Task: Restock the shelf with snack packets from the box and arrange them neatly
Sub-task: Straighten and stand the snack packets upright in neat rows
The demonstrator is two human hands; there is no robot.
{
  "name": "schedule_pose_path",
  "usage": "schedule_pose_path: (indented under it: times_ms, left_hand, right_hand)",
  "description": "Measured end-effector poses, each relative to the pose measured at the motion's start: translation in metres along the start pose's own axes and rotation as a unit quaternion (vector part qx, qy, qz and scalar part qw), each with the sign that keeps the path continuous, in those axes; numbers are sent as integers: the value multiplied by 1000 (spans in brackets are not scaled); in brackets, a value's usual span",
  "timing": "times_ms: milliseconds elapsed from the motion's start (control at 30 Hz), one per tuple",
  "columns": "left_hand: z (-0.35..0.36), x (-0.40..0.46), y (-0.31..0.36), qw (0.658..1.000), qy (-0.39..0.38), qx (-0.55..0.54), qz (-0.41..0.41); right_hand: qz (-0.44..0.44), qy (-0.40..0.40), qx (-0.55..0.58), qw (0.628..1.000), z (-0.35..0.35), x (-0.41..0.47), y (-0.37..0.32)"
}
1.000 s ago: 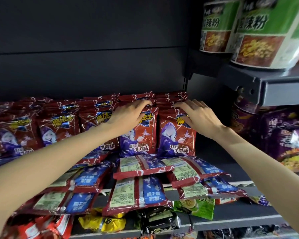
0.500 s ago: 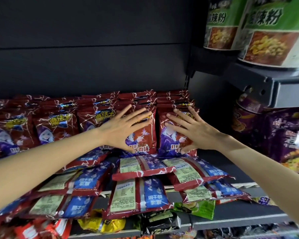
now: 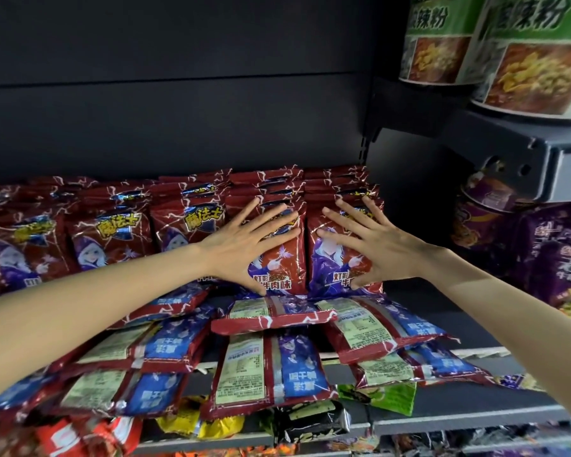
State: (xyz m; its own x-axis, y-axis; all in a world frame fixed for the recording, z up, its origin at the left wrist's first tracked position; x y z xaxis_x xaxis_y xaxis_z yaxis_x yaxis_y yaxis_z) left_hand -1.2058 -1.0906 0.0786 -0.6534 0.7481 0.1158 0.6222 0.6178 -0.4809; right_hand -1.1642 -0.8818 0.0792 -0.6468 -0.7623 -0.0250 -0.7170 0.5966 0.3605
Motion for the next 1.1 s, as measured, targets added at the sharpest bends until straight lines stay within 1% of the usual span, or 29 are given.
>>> schedule_pose_path:
  times_ms: [100, 267, 300, 400, 467, 567, 634, 700, 767, 834, 934, 1001, 1034, 1101]
  left_hand:
    - [-2, -2, 0, 1000, 12, 10, 1]
    - [-12, -9, -7, 999, 44, -2, 18]
    - [-14, -12, -10, 999, 44, -3, 17]
    - [-13, -21, -15, 999, 40, -10, 9]
    - [-13, -26, -16, 999, 41, -31, 3]
    - [-19, -29, -16, 996, 33, -84, -6]
    - [-31, -32, -17, 992, 36, -123, -21]
    - [-48, -41, -23, 983, 30, -168, -62]
    - [-64, -57, -37, 971, 14, -207, -120]
    - [-71, -82, -51, 955, -48, -250, -154]
    - [-65, -129, -70, 907, -145, -353, -179]
    - [-52, -156, -84, 885, -180, -365, -228]
    - [-47, -164, -88, 881, -189, -364, -236]
    - [-40, -171, -91, 886, -201, -364, -205]
  right_hand:
    - [-3, 11, -8, 1000, -6, -2, -2]
    - [33, 98, -36, 994, -22, -22, -8]
    - [42, 104, -44, 993, -21, -26, -9]
    - [64, 83, -44, 993, -13, -28, -9]
    - [53, 69, -15, 996, -10, -22, -9]
    - [30, 64, 29, 997, -8, -15, -4]
    - [35, 64, 42, 996, -6, -15, -2]
    - [41, 64, 31, 997, -3, -18, -3]
    - [34, 68, 24, 997, -6, -22, -5]
    - [28, 84, 25, 996, -16, -27, -7]
    - [35, 126, 38, 991, -41, -30, -13]
    - [21, 151, 90, 984, -61, -25, -23]
    - [3, 162, 119, 980, -72, -19, -30]
    - [-35, 178, 171, 968, -94, -2, -49]
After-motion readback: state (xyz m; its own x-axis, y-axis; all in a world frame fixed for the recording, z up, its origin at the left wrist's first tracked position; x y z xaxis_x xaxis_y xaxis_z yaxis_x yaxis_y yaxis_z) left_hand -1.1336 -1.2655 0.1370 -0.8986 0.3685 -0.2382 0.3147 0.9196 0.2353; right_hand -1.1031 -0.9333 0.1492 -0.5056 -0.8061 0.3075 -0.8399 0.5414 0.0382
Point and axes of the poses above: each hand's wrist, its own x-axis towards the middle knuckle, its own z-axis out of the palm, y = z × x, the point moved 6 cm from there along x, towards the middle knuckle, and after that the axes turned 13 degrees about -z, right-handed, at the moved point
